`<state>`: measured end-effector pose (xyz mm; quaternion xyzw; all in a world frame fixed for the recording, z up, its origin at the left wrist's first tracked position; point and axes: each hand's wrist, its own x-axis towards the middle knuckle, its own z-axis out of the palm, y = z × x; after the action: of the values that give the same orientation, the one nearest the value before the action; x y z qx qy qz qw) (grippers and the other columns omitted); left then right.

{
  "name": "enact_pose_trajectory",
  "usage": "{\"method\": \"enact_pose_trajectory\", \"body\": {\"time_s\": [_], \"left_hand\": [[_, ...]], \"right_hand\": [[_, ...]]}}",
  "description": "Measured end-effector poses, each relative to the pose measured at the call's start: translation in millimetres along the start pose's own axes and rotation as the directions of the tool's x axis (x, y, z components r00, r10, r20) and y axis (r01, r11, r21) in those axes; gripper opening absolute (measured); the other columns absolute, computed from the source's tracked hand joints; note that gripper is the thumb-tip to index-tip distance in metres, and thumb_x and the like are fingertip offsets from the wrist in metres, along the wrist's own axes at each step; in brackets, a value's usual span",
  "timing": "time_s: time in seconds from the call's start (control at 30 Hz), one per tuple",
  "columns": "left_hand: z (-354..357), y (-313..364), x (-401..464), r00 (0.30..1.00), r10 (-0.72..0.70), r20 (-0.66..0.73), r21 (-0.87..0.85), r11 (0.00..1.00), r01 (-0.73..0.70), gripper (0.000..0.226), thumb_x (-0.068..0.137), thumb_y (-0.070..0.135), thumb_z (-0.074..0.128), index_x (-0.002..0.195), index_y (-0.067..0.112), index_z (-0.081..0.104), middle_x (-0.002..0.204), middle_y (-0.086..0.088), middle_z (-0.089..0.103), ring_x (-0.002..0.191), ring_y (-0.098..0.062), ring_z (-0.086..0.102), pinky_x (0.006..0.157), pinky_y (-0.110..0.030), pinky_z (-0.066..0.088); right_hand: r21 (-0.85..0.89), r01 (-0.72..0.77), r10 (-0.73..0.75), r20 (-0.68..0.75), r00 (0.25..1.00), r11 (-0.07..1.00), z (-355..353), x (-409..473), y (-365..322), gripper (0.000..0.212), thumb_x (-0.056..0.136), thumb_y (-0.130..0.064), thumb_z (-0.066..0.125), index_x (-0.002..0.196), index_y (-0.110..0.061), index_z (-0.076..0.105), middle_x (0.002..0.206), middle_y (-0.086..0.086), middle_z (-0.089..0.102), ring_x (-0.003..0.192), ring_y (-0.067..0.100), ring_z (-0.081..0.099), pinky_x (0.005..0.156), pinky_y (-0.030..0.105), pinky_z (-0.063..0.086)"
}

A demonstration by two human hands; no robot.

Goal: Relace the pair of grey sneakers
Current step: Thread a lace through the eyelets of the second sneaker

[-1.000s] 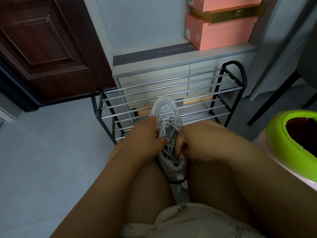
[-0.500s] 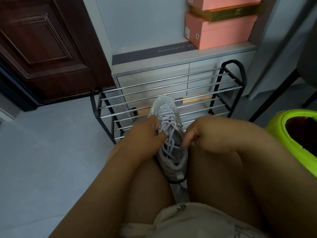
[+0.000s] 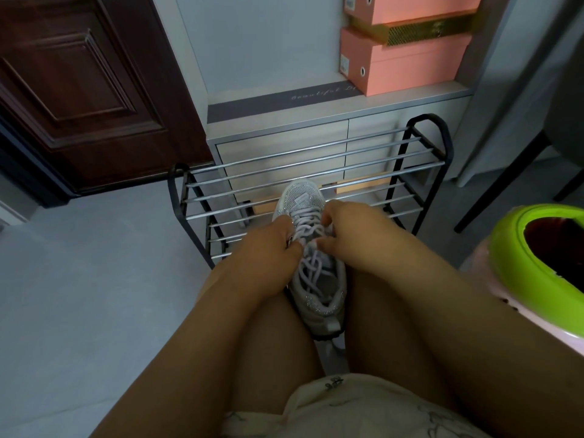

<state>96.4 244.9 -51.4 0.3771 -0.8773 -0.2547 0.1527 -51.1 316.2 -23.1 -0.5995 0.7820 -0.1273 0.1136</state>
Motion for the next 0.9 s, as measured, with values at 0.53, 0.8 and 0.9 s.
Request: {"method": "enact_pose_trajectory", "body": {"time_s": [0.53, 0.8, 0.9], "left_hand": [[-15, 14, 1, 1.000, -0.007, 0.005, 0.063, 0.998, 0.007, 0.025, 0.098, 0.029, 0.044, 0.095, 0.006, 0.054, 0.091, -0.013, 0.065, 0.080, -0.028, 0.063, 0.069, -0.039, 0.053], [-8, 7, 6, 0.999, -0.035, -0.027, 0.167, 0.985, 0.039, 0.027, 0.097, 0.025, 0.046, 0.074, 0.010, 0.047, 0.075, -0.005, 0.053, 0.074, -0.021, 0.049, 0.061, -0.030, 0.037], [-4, 0, 13, 0.992, -0.118, 0.040, 0.199, 0.974, 0.108, 0.034, 0.095, 0.021, 0.047, 0.064, 0.019, 0.034, 0.067, 0.000, 0.043, 0.068, -0.019, 0.044, 0.052, -0.029, 0.027]], "right_hand": [[0.145, -0.046, 0.075, -0.199, 0.977, 0.988, 4, 2, 11, 0.013, 0.082, -0.025, 0.062, 0.079, -0.012, 0.064, 0.078, 0.008, 0.066, 0.081, 0.026, 0.059, 0.061, 0.025, 0.033], [0.002, -0.103, 0.103, -0.008, 0.995, 0.995, -3, 30, 0, 0.013, 0.079, -0.017, 0.060, 0.067, -0.013, 0.057, 0.061, 0.001, 0.047, 0.068, 0.023, 0.050, 0.047, 0.020, 0.027], [-0.016, -0.117, 0.118, 0.057, 0.991, 0.993, 6, 37, -1, 0.005, 0.078, -0.012, 0.058, 0.076, -0.010, 0.062, 0.068, 0.005, 0.053, 0.073, 0.025, 0.055, 0.055, 0.023, 0.039]]}}
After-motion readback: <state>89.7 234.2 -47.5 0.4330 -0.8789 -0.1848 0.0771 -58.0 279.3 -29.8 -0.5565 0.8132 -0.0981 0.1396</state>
